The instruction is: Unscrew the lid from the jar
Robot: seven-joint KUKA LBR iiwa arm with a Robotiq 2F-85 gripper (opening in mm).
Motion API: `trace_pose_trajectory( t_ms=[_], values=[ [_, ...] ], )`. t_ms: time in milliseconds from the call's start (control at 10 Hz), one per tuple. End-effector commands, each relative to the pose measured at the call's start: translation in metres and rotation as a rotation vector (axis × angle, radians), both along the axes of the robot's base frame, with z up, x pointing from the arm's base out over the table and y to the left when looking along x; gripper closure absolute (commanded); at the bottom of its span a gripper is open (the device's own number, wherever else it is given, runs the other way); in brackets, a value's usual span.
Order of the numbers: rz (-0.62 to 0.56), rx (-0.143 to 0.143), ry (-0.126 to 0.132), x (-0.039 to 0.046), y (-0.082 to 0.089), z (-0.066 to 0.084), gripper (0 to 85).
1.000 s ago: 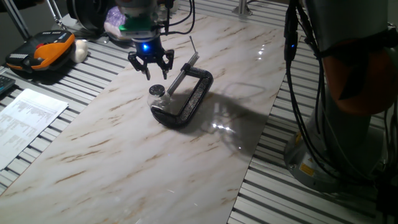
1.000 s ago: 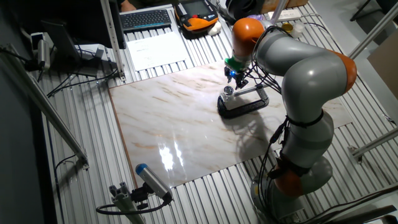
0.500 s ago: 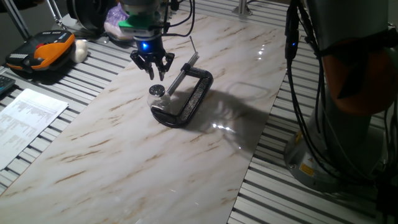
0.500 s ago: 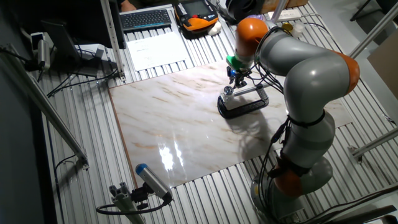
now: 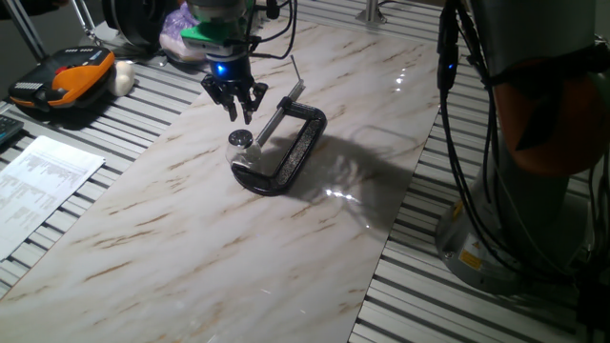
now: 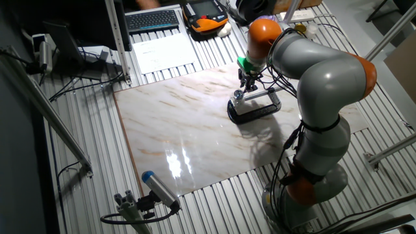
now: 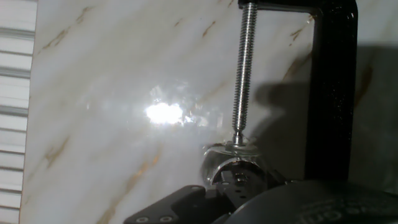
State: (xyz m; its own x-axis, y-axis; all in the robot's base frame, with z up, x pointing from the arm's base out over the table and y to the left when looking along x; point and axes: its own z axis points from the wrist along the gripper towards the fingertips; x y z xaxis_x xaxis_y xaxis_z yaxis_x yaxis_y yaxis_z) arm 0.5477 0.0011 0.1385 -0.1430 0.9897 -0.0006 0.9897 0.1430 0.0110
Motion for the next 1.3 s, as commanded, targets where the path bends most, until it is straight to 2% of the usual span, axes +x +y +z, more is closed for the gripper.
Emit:
trace_pose_trajectory(
  t_ms=[0,200,300,500,700,800,1000,1100,1200],
  values=[
    [0.0,0.008,-0.005,-0.0007,-0.002,-0.001,51.0],
    [0.003,0.018,-0.012,-0.0012,-0.003,-0.003,51.0],
    [0.006,0.013,-0.008,-0.0016,-0.003,-0.002,51.0],
    [0.021,-0.015,0.013,-0.0004,-0.002,-0.001,51.0],
    [0.02,-0.018,0.017,-0.0012,0.003,0.005,51.0],
    [0.01,-0.03,0.028,-0.0005,0.01,0.009,51.0],
    [0.01,-0.038,0.035,-0.0009,0.016,0.009,51.0],
    [0.035,-0.026,0.024,-0.0027,0.015,0.006,51.0],
    [0.044,0.001,0.008,-0.0035,0.015,0.005,51.0]
  ],
)
